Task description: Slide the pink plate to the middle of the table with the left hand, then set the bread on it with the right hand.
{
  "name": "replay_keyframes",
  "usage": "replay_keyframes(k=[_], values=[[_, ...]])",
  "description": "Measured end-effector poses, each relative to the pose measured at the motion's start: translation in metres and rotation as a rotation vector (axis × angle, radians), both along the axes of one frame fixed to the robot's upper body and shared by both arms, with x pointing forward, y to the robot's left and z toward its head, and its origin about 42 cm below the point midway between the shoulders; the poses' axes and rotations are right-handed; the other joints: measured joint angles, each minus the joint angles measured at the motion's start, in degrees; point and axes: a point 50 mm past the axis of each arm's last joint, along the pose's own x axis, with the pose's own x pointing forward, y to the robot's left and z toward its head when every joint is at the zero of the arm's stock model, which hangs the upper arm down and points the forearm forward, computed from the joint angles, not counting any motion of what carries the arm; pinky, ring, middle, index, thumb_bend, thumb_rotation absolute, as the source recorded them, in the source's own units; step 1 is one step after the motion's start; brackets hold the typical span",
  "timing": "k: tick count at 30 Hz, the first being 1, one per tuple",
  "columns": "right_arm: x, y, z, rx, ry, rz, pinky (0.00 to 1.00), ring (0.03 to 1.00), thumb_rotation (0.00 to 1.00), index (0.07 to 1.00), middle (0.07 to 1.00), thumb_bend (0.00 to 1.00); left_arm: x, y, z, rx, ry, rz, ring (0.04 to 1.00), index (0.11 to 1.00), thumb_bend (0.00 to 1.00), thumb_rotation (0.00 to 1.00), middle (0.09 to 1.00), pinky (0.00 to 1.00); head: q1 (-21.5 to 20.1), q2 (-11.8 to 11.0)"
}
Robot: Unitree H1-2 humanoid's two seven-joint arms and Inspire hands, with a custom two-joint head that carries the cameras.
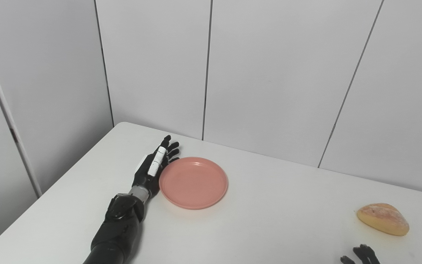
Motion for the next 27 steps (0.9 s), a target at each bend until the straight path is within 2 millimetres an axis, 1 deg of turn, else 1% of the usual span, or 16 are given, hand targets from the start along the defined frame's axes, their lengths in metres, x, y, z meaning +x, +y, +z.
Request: replay_keyframes(k=[2, 3, 5, 7, 8, 11, 12, 13, 15, 16, 17, 19, 21, 23, 24, 27], values=[[-0.001, 0.001, 0.0, -0.003, 0.001, -0.001, 0.78, 0.822, 0.96, 0.892, 0.905, 0.93, -0.002, -0.005, -0.001, -0.01, 0.003, 0.001, 0.911, 0.952, 0.96, 0.81, 0.914, 0.9, -0.6, 0.4], [-0.001, 0.001, 0.0, -0.006, 0.002, -0.002, 0.78, 0.821, 0.96, 0.893, 0.904, 0.93, -0.003, -0.008, -0.001, -0.014, 0.002, -0.001, 0.903, 0.949, 0.97, 0.8, 0.909, 0.87, -1.1, 0.7], [-0.002, 0.002, 0.0, -0.006, 0.003, -0.003, 0.77, 0.816, 0.95, 0.889, 0.899, 0.92, -0.005, -0.011, -0.002, -0.021, 0.007, 0.002, 0.907, 0.948, 0.98, 0.8, 0.908, 0.87, -2.1, 1.2], [-0.002, 0.004, 0.0, -0.007, 0.004, -0.004, 0.77, 0.812, 0.95, 0.889, 0.896, 0.93, -0.008, -0.016, -0.001, -0.026, 0.006, -0.008, 0.91, 0.945, 0.98, 0.8, 0.905, 0.86, -2.1, 1.2], [-0.003, 0.004, 0.0, -0.01, 0.004, -0.004, 0.76, 0.807, 0.94, 0.89, 0.894, 0.93, -0.009, -0.019, -0.002, -0.031, 0.005, -0.009, 0.916, 0.947, 0.98, 0.8, 0.907, 0.86, -3.9, 2.1], [-0.004, 0.005, 0.001, -0.016, 0.003, -0.01, 0.76, 0.805, 0.94, 0.889, 0.892, 0.92, -0.013, -0.027, -0.002, -0.042, 0.008, -0.027, 0.925, 0.949, 0.97, 0.8, 0.911, 0.89, -4.0, 2.1], [-0.004, 0.006, 0.001, -0.016, 0.003, -0.009, 0.76, 0.806, 0.93, 0.888, 0.893, 0.92, -0.013, -0.029, -0.003, -0.05, 0.009, -0.031, 0.926, 0.949, 0.97, 0.79, 0.912, 0.9, -5.0, 2.5], [-0.004, 0.007, 0.001, -0.015, 0.004, -0.006, 0.75, 0.801, 0.93, 0.882, 0.888, 0.91, -0.014, -0.03, -0.003, -0.059, 0.008, -0.035, 0.932, 0.955, 0.95, 0.79, 0.921, 0.91, -5.0, 2.6], [-0.006, 0.009, 0.001, -0.011, 0.013, -0.007, 0.76, 0.802, 0.92, 0.879, 0.889, 0.9, -0.015, -0.035, -0.003, -0.075, 0.009, -0.047, 0.926, 0.949, 0.95, 0.79, 0.916, 0.9, -7.3, 3.5], [-0.007, 0.011, 0.001, -0.01, 0.018, -0.005, 0.76, 0.802, 0.92, 0.879, 0.889, 0.9, -0.016, -0.038, -0.003, -0.076, 0.01, -0.053, 0.925, 0.949, 0.95, 0.79, 0.915, 0.89, -7.3, 3.5], [-0.007, 0.012, 0.001, -0.01, 0.02, -0.004, 0.76, 0.8, 0.91, 0.878, 0.89, 0.89, -0.016, -0.039, -0.002, -0.077, 0.01, -0.057, 0.924, 0.943, 0.94, 0.79, 0.913, 0.89, -8.6, 4.0], [-0.009, 0.015, 0.001, -0.01, 0.027, -0.004, 0.76, 0.798, 0.9, 0.877, 0.889, 0.88, -0.017, -0.044, -0.003, -0.077, 0.011, -0.067, 0.925, 0.942, 0.94, 0.8, 0.917, 0.9, -9.0, 4.1], [-0.01, 0.019, 0.001, -0.006, 0.037, -0.004, 0.77, 0.798, 0.89, 0.876, 0.887, 0.86, -0.017, -0.045, -0.003, -0.073, 0.014, -0.074, 0.935, 0.947, 0.95, 0.8, 0.928, 0.92, -11.1, 5.1], [-0.011, 0.023, 0.002, 0.0, 0.04, 0.0, 0.76, 0.796, 0.89, 0.878, 0.887, 0.86, -0.016, -0.047, -0.002, -0.07, 0.016, -0.082, 0.931, 0.943, 0.96, 0.8, 0.926, 0.91, -11.1, 5.1], [-0.012, 0.025, 0.002, 0.001, 0.044, 0.002, 0.76, 0.796, 0.88, 0.879, 0.887, 0.86, -0.016, -0.047, -0.002, -0.068, 0.017, -0.084, 0.929, 0.941, 0.97, 0.8, 0.925, 0.9, -12.3, 5.7], [-0.015, 0.032, 0.0, -0.002, 0.058, 0.011, 0.77, 0.796, 0.88, 0.883, 0.897, 0.85, -0.016, -0.048, -0.001, -0.064, 0.024, -0.091, 0.92, 0.934, 0.97, 0.8, 0.913, 0.88, -13.2, 6.1]])
